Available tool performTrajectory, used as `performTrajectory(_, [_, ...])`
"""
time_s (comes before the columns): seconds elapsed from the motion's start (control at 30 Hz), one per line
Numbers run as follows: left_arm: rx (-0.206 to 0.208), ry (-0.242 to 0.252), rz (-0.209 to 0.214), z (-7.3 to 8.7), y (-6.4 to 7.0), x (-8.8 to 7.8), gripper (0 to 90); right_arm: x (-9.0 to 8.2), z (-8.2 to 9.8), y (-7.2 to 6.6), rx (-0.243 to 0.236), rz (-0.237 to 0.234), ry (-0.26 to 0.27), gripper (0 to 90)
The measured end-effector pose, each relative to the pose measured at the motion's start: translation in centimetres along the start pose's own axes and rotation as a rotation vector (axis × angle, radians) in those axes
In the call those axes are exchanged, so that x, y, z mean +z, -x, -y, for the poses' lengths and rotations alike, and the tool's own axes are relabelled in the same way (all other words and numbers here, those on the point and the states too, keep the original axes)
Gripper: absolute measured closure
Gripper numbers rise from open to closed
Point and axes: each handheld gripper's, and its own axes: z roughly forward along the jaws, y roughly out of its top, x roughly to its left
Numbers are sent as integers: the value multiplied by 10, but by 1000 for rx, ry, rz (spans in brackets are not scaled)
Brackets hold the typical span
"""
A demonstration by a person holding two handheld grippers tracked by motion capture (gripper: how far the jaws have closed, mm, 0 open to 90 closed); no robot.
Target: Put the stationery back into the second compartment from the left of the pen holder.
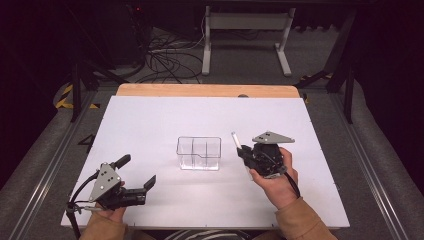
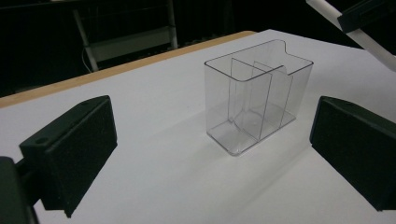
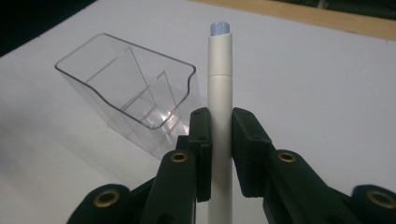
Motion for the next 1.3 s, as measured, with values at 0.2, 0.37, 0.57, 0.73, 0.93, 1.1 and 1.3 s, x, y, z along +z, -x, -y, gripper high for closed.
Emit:
performTrajectory(0.2, [0,2,-2,0,0,0,15,-6,0,5,-22,-52,89,787])
performTrajectory(0.37, [0,2,-2,0,0,0,15,-9,0,7,-38,-73,138,787])
performTrajectory(0.57, [0,1,-2,0,0,0,15,-12,-1,9,-64,-136,200,788])
performTrajectory(0.73, [1,3,-4,0,0,0,15,-13,-2,8,-113,-148,249,788])
performTrajectory(0.93, [2,4,-3,0,0,-1,15,-13,-2,10,-151,-183,313,788])
performTrajectory(1.1, [1,5,-4,0,0,-1,15,-13,-4,9,-168,-190,338,788])
performTrajectory(1.3, [1,4,-2,0,0,0,15,-12,-5,9,-164,-203,357,788])
